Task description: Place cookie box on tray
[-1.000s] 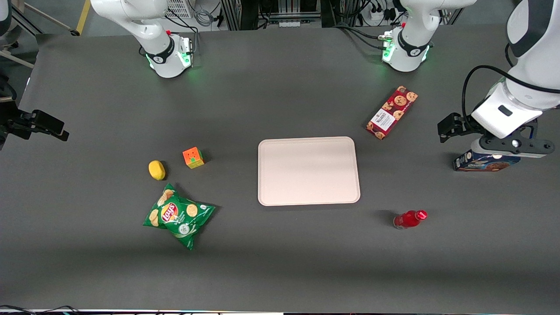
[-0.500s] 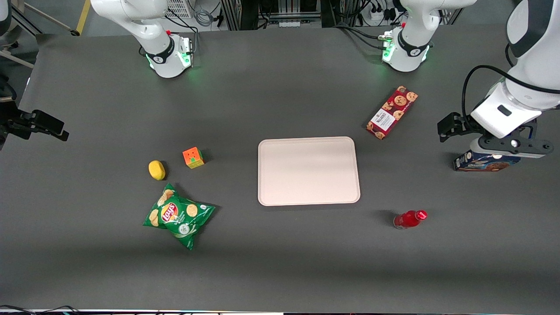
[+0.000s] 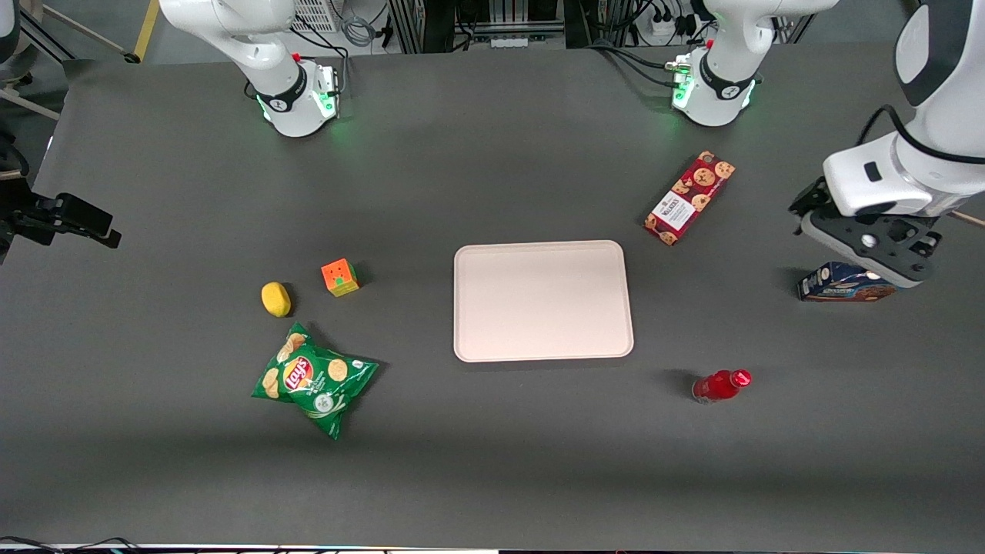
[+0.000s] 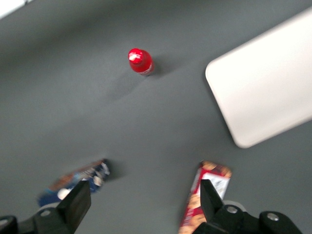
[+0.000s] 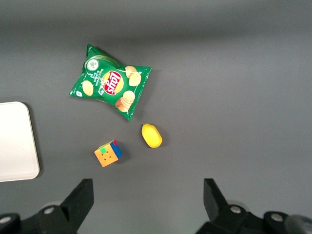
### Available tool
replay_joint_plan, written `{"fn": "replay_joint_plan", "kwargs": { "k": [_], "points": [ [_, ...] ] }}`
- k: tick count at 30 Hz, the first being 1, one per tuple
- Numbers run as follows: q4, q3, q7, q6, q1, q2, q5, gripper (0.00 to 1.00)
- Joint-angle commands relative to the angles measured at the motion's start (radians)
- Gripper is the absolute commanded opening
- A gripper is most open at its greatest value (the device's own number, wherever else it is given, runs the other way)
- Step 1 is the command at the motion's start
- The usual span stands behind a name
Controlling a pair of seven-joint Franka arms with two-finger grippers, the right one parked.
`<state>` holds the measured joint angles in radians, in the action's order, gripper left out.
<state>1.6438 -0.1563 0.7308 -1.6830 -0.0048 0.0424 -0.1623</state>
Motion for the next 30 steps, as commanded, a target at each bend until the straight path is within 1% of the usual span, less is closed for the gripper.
{"fn": "replay_joint_plan", "kwargs": {
  "k": [1,5,8,12,16,21,24,27,30],
  "points": [
    [0.043,0.003,0.342,-0.027,0.012,-0.012,-0.045,1.0],
    [0.151,0.018,0.562,-0.136,0.061,-0.047,-0.034,1.0],
    [0.233,0.055,0.642,-0.202,0.075,-0.075,-0.02,1.0],
    [0.307,0.099,0.729,-0.26,0.075,-0.093,-0.006,1.0],
    [0.344,0.15,0.826,-0.299,0.075,-0.087,0.038,1.0],
    [0.402,0.204,0.972,-0.375,0.08,-0.075,0.069,1.0],
    [0.43,0.236,1.053,-0.421,0.08,-0.059,0.104,1.0],
    [0.448,0.268,1.096,-0.457,0.081,-0.032,0.118,1.0],
    [0.473,0.284,1.098,-0.494,0.083,-0.016,0.119,1.0]
  ]
}}
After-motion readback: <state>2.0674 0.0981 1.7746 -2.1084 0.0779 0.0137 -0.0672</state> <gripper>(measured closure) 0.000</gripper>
